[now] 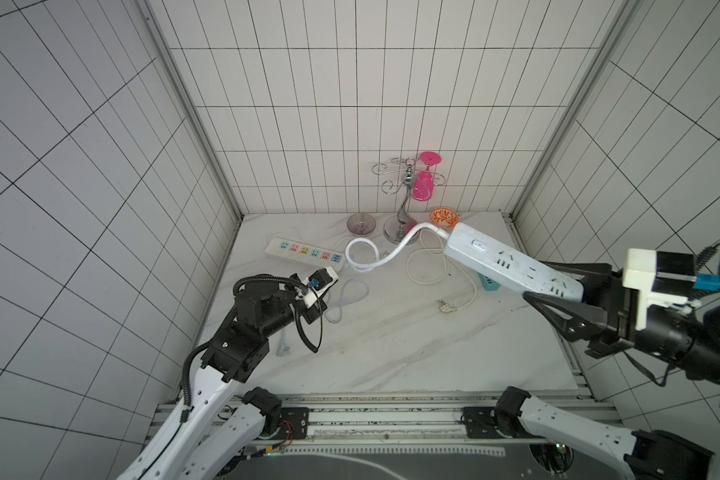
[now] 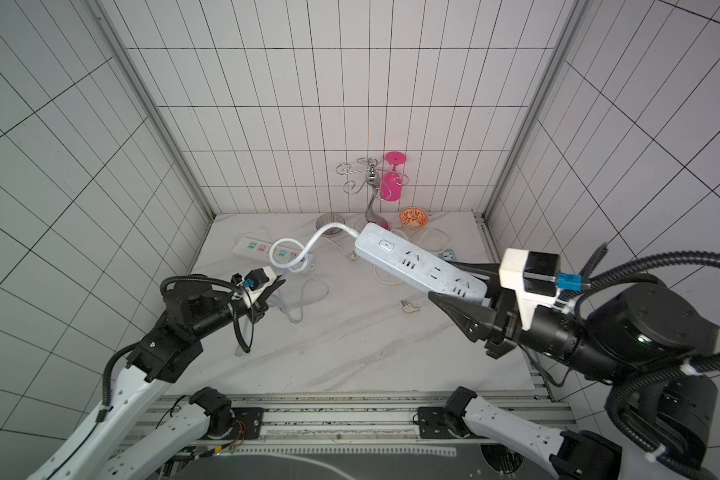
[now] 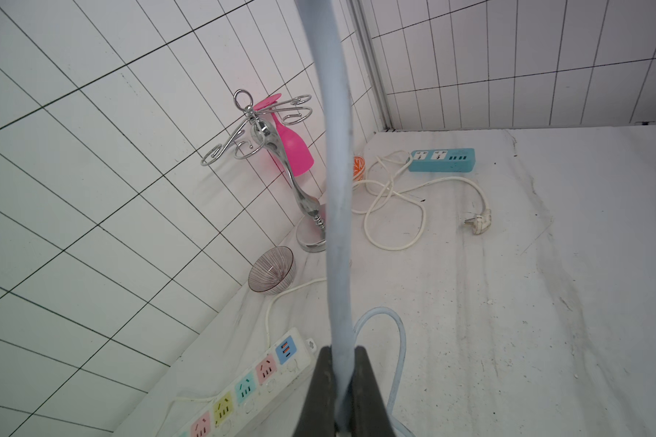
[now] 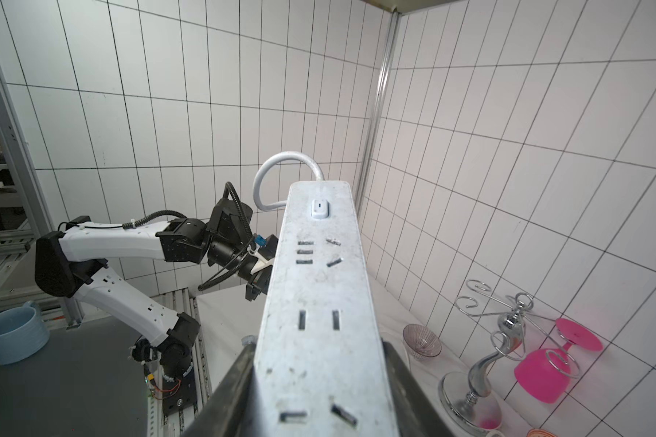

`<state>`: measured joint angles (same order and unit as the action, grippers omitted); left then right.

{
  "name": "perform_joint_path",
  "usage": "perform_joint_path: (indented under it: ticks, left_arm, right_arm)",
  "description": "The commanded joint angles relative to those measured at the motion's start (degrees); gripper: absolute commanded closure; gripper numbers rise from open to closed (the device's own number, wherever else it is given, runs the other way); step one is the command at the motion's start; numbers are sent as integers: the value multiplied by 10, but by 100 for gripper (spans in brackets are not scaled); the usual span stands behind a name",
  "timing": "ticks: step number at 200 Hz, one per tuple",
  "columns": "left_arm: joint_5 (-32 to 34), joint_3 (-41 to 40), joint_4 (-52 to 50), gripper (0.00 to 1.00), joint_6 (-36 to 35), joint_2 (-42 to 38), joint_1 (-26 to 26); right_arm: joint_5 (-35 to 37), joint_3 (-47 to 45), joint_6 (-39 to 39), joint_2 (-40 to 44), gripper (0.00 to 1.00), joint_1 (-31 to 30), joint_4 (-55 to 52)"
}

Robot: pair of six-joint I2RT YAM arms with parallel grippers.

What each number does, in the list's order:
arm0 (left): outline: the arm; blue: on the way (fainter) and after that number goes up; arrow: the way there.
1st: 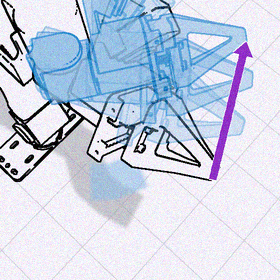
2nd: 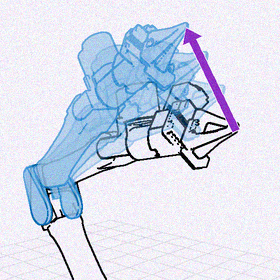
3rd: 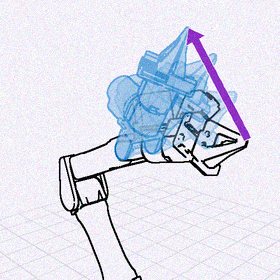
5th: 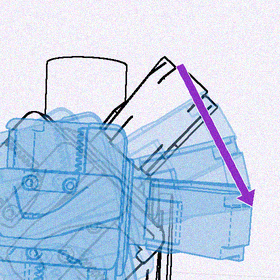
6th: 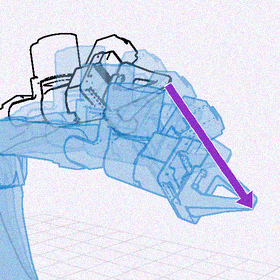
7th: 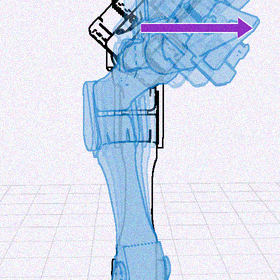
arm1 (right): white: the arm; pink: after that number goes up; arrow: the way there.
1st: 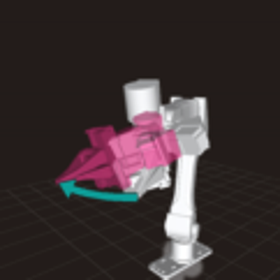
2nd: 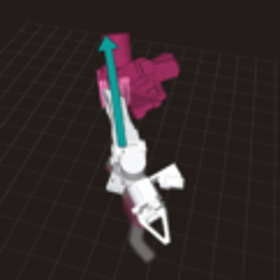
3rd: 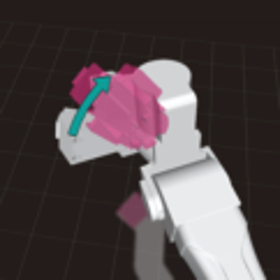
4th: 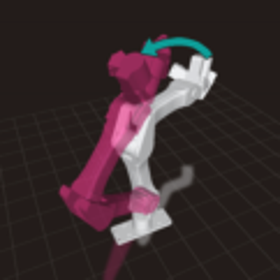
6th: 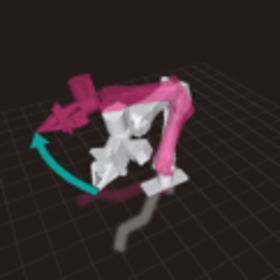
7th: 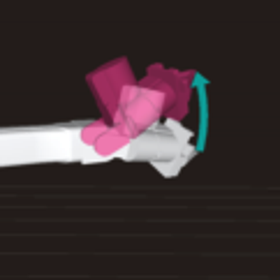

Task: Wrap the cord around the power strip
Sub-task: Wrap the power cord around the power strip.

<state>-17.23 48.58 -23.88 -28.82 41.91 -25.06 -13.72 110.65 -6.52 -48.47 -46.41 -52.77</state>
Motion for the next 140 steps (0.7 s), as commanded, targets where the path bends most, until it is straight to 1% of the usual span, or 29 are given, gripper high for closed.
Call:
perform_joint_path:
  ticks: [1,32,47,64,81,96,106,124,140]
  left_arm:
    - [40,25,21,100,6,1,9]
    - [-10,54,6,100,9,-23,9]
    - [-47,64,-8,100,4,-37,9]
    - [-90,88,-51,100,-8,-40,8]
    - [-125,120,-104,100,-26,-36,4]
    - [-140,144,-135,100,-36,-37,-4]
    - [-141,162,-145,100,-45,-37,-6]
    - [-138,197,-151,100,-62,-29,-10]
    - [-137,225,-146,100,-77,-14,-11]
  right_arm:
    - [148,12,15,0,100,-12,17]
    - [293,-27,24,-29,100,-13,48]
    - [349,-48,17,-55,100,-14,68]
    - [394,-54,3,-102,100,-14,72]
    - [414,-64,-14,-140,100,-12,82]
    - [405,-74,-34,-167,100,-3,85]
    - [377,-85,-46,-182,100,13,85]
    - [279,-119,-54,-189,100,53,94]
    - [186,-171,-59,-172,100,80,124]
